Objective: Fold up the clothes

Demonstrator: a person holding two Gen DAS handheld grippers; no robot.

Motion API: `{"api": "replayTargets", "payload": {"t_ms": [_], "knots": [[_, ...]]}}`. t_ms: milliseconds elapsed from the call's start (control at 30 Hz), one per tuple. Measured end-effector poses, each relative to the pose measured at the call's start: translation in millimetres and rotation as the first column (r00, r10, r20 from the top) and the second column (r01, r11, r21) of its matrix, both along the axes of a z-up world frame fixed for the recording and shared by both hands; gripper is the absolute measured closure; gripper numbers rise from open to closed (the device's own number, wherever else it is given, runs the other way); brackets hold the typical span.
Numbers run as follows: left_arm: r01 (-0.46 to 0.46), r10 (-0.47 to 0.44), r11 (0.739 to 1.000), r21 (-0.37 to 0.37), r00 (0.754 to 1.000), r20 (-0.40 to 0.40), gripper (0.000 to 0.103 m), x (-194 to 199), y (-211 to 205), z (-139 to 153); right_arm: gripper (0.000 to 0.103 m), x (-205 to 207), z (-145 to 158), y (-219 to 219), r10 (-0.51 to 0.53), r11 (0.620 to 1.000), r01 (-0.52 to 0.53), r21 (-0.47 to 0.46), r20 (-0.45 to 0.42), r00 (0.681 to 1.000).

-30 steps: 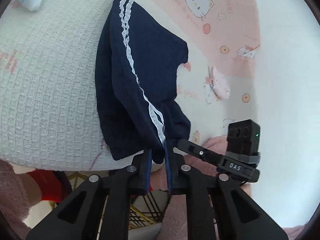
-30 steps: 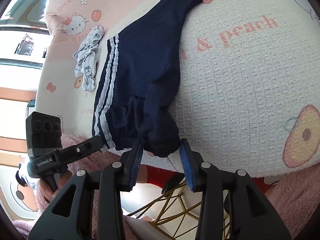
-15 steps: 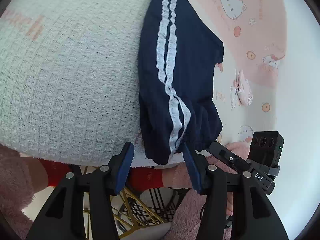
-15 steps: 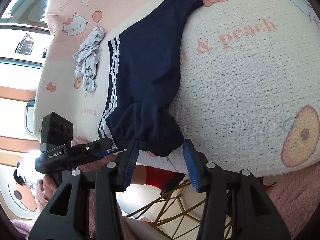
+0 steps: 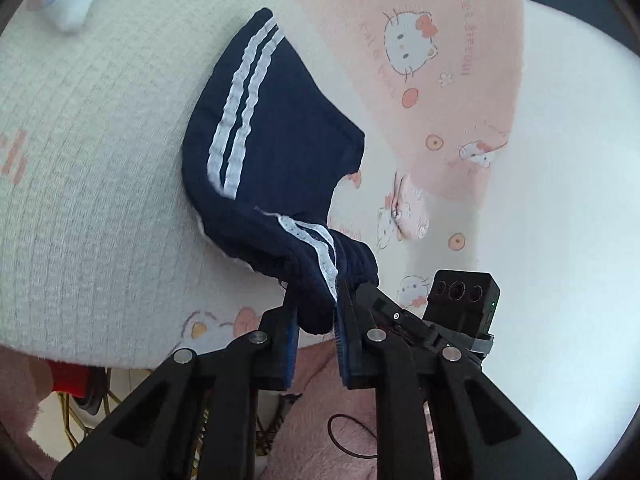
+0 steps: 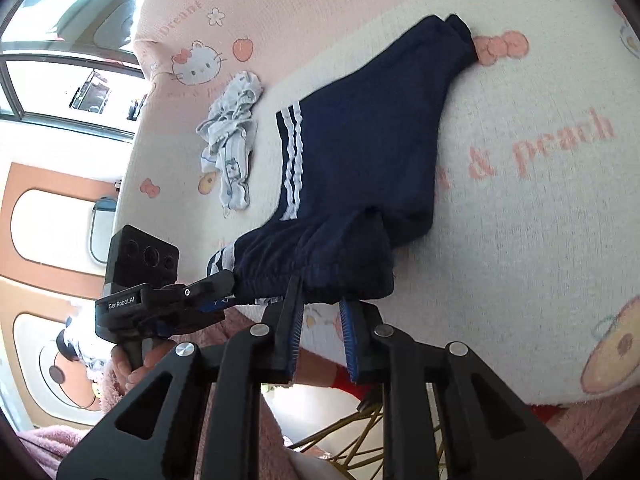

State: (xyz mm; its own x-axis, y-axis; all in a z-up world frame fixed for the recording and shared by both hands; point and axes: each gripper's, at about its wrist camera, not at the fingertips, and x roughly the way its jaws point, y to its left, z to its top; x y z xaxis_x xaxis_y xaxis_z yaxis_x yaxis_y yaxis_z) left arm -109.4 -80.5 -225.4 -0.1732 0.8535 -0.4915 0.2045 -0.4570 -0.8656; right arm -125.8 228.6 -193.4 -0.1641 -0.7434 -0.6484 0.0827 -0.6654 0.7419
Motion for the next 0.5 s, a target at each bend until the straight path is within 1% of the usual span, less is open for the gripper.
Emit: {"api": "replayTargets", "payload": {"t_ms": [33, 67, 100, 133, 167, 200, 233, 267, 300, 333, 367, 400, 467, 500], "knots": [[-0.008, 0.008, 1.000, 0.016, 1.000, 0.003, 0.087, -10.6, -0.5, 0.0, 0.086, -10.4, 4.3, -3.0, 0.003, 1.000, -0.003, -0.006, -0.008, 1.000], [-0.017, 0.017, 1.000, 0.017, 1.000, 0.001, 0.087, -23.1, -2.4, 0.5, 0.084, -21.0, 9.8, -8.6, -0.002, 1.000, 0.002, -0.009, -0.021, 1.000], [-0.026, 0.026, 1.000, 0.011, 1.000, -0.005, 0.085, -36.4, -4.8, 1.1, 0.083, -31.6, 15.5, -14.9, -0.009, 1.000, 0.009, -0.011, -0.035, 0.999], [-0.040, 0.040, 0.999, 0.002, 0.999, -0.004, 0.076, -49.9, -8.0, 0.4, 0.081, -42.5, 20.4, -19.1, -0.021, 1.000, 0.021, -0.006, -0.049, 0.999], [-0.051, 0.050, 0.998, -0.027, 0.999, -0.010, 0.068, -62.1, -11.4, 0.8, 0.074, -52.4, 24.7, -20.9, -0.036, 0.999, 0.036, 0.011, -0.067, 0.997], [-0.059, 0.057, 0.996, -0.062, 0.998, -0.021, 0.049, -73.8, -14.6, 1.8, 0.064, -61.8, 29.0, -22.2, -0.050, 0.998, 0.053, 0.032, -0.086, 0.995], [-0.056, 0.046, 0.989, -0.134, 0.996, -0.070, 0.048, -79.4, -15.5, 8.9, 0.058, -66.7, 32.9, -22.3, -0.064, 0.995, 0.072, 0.064, -0.107, 0.992], [-0.052, 0.023, 0.974, -0.218, 0.991, -0.133, 0.048, -82.6, -15.5, 18.6, 0.053, -70.2, 36.7, -21.9, -0.077, 0.991, 0.091, 0.100, -0.129, 0.989], [-0.054, -0.005, 0.952, -0.301, 0.981, -0.194, 0.048, -85.8, -15.5, 28.2, 0.053, -73.7, 40.5, -21.6, -0.089, 0.985, 0.110, 0.135, -0.151, 0.984], [-0.051, -0.046, 0.929, -0.366, 0.967, -0.250, 0.048, -85.1, -13.6, 36.2, 0.053, -77.1, 44.3, -21.3, -0.101, 0.977, 0.130, 0.169, -0.174, 0.980], [-0.044, -0.083, 0.913, -0.405, 0.953, -0.290, 0.048, -82.9, -10.8, 40.1, 0.053, -76.5, 47.0, -21.1, -0.086, 0.971, 0.129, 0.201, -0.208, 0.974], [-0.029, -0.113, 0.906, -0.423, 0.945, -0.307, 0.048, -80.6, -7.5, 40.3, 0.053, -74.2, 47.7, -22.1, -0.054, 0.963, 0.114, 0.243, -0.241, 0.969], [0.026, -0.178, 0.889, -0.457, 0.939, -0.294, 0.048, -77.4, 2.0, 32.5, 0.053, -71.9, 41.2, -30.9, 0.032, 0.936, 0.065, 0.347, -0.267, 0.963], [0.054, -0.211, 0.879, -0.474, 0.935, -0.284, 0.048, -75.9, 7.0, 28.1, 0.053, -72.4, 34.0, -37.1, 0.080, 0.917, 0.029, 0.398, -0.254, 0.964]]}}
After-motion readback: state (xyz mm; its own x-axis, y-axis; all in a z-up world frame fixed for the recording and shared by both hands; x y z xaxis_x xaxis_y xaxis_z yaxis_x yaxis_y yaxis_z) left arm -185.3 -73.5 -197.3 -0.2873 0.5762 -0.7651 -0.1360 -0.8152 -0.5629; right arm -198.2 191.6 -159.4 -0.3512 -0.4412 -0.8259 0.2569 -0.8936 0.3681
